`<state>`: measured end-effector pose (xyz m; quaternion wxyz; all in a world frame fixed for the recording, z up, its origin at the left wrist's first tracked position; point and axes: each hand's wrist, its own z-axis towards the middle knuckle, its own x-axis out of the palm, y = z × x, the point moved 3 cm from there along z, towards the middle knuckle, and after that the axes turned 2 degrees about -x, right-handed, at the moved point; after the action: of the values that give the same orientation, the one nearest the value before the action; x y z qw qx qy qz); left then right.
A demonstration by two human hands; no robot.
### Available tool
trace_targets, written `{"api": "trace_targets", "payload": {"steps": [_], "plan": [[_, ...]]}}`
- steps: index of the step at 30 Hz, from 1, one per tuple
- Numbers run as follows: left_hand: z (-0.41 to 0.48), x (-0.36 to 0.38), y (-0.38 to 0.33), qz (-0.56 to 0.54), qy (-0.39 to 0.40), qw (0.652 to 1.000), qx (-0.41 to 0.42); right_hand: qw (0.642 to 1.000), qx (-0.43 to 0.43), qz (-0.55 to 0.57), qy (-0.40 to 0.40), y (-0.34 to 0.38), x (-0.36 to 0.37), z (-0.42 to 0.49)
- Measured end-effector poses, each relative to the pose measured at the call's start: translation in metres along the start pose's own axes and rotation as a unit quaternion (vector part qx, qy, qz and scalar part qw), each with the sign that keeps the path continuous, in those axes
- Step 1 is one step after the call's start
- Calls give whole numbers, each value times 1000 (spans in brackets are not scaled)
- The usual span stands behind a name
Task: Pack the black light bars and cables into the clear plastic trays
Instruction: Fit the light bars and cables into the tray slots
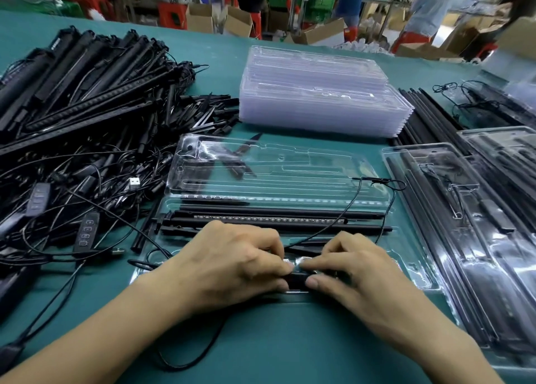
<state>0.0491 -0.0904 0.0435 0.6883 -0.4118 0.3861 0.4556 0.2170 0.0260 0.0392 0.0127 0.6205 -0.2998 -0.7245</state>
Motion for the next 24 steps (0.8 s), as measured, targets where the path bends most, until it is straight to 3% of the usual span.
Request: {"api": "trace_targets", "payload": {"steps": [10,17,24], "plan": [[0,2,2,-126,63,983,-117,998,40,42,35,9,-3,6],[1,4,3,-128,86,973,-173,990,80,69,92,10,-7,16],[2,4,1,-113,112,972,-171,989,104,61,83,9,-9,21]]}}
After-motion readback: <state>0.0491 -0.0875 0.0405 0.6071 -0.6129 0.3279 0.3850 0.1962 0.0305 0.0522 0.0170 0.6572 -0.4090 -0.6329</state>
